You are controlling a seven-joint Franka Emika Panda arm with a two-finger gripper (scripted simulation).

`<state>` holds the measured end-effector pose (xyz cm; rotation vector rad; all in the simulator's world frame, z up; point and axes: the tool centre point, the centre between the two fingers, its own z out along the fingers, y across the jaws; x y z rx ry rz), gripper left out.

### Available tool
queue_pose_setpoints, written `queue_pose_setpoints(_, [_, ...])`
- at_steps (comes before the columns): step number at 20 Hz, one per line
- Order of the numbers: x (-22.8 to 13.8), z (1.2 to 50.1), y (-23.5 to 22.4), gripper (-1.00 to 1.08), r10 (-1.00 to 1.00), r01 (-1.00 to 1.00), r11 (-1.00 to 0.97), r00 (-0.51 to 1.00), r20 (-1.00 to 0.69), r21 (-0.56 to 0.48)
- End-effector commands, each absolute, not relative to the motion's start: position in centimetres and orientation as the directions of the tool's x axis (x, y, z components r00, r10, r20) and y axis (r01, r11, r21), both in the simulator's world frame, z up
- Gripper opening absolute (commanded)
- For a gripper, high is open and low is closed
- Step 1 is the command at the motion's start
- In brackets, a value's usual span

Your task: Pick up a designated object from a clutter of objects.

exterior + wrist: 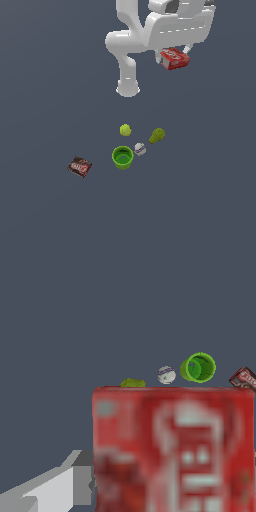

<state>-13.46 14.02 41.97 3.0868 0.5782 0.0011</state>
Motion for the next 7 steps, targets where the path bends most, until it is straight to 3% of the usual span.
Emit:
queue_pose_setpoints(1, [-13.57, 42.87, 14.65, -1.0, 0.361, 0.361, -0.933, 0.933, 0.0, 0.001])
queue_pose_setpoints(7, [-13.62, 43.66, 15.19, -1.0, 0.361, 0.361, -0.933, 0.933, 0.0, 0.0])
